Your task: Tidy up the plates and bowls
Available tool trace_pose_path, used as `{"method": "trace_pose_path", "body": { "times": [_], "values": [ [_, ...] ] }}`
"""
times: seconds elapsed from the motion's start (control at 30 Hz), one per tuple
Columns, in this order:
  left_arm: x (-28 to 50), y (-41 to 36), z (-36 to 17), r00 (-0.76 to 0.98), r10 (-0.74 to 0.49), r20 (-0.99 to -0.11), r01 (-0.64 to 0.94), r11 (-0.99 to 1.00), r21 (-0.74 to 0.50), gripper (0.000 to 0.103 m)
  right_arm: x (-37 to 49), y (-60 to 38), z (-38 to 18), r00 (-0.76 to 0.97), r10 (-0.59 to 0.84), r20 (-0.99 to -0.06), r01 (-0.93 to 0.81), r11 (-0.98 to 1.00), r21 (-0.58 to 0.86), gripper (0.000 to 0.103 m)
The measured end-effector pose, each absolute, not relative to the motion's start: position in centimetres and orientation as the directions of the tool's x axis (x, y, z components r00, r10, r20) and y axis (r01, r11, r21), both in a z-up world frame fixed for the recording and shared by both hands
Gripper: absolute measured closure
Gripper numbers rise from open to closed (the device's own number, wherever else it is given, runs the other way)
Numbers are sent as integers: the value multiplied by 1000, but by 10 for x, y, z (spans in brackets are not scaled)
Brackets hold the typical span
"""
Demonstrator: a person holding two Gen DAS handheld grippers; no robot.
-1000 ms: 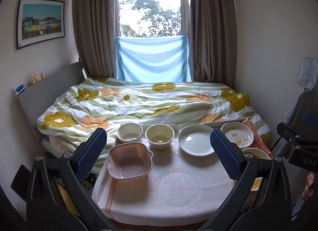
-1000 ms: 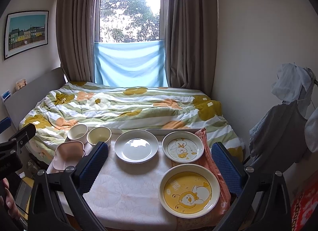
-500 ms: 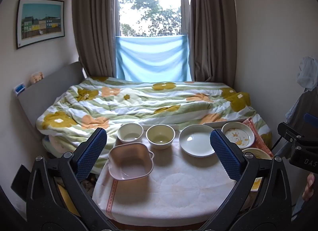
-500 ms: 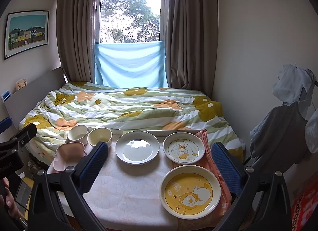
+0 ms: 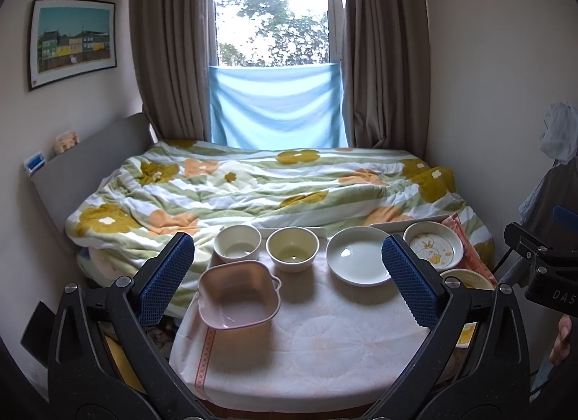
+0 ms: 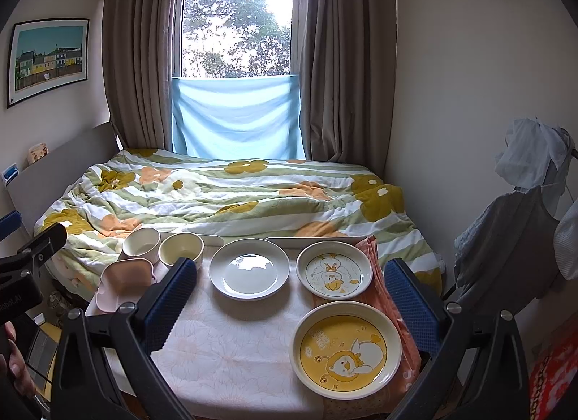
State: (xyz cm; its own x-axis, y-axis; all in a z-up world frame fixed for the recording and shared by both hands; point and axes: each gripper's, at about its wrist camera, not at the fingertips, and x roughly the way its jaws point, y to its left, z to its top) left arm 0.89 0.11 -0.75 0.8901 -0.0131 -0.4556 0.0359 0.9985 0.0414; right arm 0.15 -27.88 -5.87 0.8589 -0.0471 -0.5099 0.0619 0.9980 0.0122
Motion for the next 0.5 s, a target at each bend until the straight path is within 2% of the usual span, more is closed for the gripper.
{"method": "trace_pose_path", "body": {
  "times": [0.5],
  "values": [
    [13, 3, -8, 889, -13, -458, 36, 998, 42, 0, 3, -279, -57, 858, -48, -511, 64, 998, 13, 0]
  ]
}}
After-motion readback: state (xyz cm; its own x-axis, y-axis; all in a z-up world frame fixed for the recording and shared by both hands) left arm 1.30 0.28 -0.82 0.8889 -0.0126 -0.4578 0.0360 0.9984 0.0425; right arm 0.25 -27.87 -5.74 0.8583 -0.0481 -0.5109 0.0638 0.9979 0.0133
